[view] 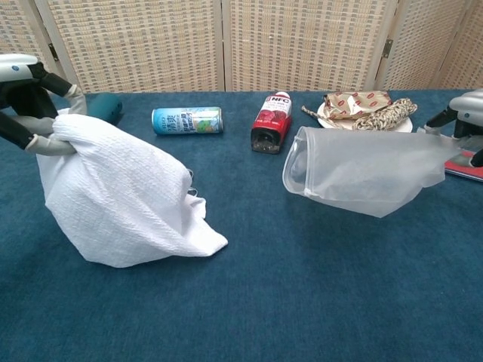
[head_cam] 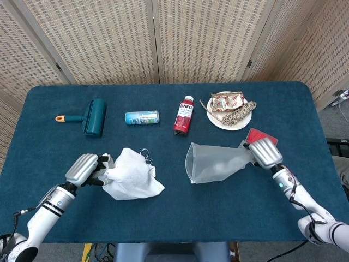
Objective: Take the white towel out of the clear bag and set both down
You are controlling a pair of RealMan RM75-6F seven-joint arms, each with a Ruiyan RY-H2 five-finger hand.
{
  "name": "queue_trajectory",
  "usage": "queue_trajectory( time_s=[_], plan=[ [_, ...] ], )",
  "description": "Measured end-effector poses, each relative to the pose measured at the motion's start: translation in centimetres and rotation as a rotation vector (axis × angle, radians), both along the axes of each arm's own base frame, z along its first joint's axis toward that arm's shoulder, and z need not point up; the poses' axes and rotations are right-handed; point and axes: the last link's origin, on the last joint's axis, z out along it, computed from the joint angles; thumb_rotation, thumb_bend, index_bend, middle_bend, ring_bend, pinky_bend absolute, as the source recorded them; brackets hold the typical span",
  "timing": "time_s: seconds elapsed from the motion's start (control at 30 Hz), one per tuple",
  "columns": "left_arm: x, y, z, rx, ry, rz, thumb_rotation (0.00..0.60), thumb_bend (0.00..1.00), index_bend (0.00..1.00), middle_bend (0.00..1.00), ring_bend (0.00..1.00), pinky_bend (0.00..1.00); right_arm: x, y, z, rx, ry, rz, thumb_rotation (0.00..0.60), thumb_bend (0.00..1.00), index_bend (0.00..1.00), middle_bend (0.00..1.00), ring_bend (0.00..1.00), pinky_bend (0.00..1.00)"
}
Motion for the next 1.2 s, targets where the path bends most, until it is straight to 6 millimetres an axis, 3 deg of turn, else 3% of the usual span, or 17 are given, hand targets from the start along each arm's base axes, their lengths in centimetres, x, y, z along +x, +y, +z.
queue_trajectory(
  time_s=[0.07,0.1,0.17,0.2,0.3,0.4,0.5,0.57,0.67,0.77,0.97,1.2],
  plan=[
    [-0.1,0.0,0.0,0.000,0.013,-0.005,0.600,0.70,0.62,0.99,0.83,0.95,-0.2,0.1,0.0,-0.006,-0.001,-0.002,0.600,0.31,0.47,0.87,0.88,0.93],
    [-0.1,-0.1,0.0,0.000,0.023,-0.010,0.600,0.69,0.57,0.98,0.82,0.95,-0.3,0.2,0.0,-0.006,-0.001,-0.004,0.600,0.15,0.34,0.78,0.80,0.88],
    [-0.2,-0.1,0.0,-0.001,0.042,-0.015,0.600,0.59,0.38,0.96,0.80,0.94,-0.3,0.3,-0.1,-0.004,-0.004,-0.006,0.600,0.01,0.15,0.61,0.64,0.79],
    [-0.3,-0.1,0.2,0.000,0.055,-0.018,0.600,0.47,0.28,0.93,0.78,0.93,-0.3,0.4,-0.1,-0.002,-0.008,-0.008,0.600,0.00,0.05,0.49,0.53,0.73],
    [-0.4,-0.2,0.5,0.014,0.082,-0.021,0.600,0.15,0.08,0.89,0.74,0.91,-0.1,0.5,-0.1,0.006,-0.020,-0.010,0.600,0.00,0.00,0.24,0.27,0.56],
    [-0.7,-0.2,1.0,0.046,0.110,-0.022,0.600,0.02,0.00,0.85,0.72,0.90,0.2,0.8,0.4,0.003,-0.033,0.000,0.600,0.00,0.00,0.10,0.14,0.43],
    [-1.2,-0.3,1.9,0.079,0.135,-0.020,0.600,0.00,0.00,0.79,0.69,0.87,0.6,1.0,1.2,-0.013,-0.049,0.018,0.600,0.00,0.00,0.06,0.08,0.37],
    [-1.5,-0.5,2.3,0.084,0.151,-0.016,0.600,0.00,0.00,0.68,0.63,0.84,0.8,1.2,2.0,-0.031,-0.057,0.029,0.600,0.00,0.00,0.06,0.06,0.35],
    [-2.4,-0.7,3.3,0.092,0.192,-0.009,0.600,0.00,0.00,0.43,0.51,0.75,0.8,1.6,3.3,-0.051,-0.060,0.034,0.600,0.00,0.00,0.06,0.06,0.34],
    [-3.6,-1.1,4.3,0.108,0.243,0.009,0.600,0.00,0.00,0.31,0.43,0.67,0.5,2.1,4.7,-0.076,-0.047,0.032,0.600,0.00,0.00,0.08,0.06,0.34],
    [-6.6,-2.5,6.6,0.173,0.302,0.080,0.600,0.00,0.10,0.28,0.38,0.61,-0.7,4.1,7.2,-0.126,0.011,0.015,0.600,0.00,0.00,0.12,0.06,0.34],
    [-10.4,-5.0,10.0,0.288,0.318,0.150,0.600,0.00,0.19,0.31,0.36,0.59,-2.4,7.9,10.3,-0.195,0.006,-0.055,0.600,0.00,0.11,0.15,0.06,0.34]
  ],
)
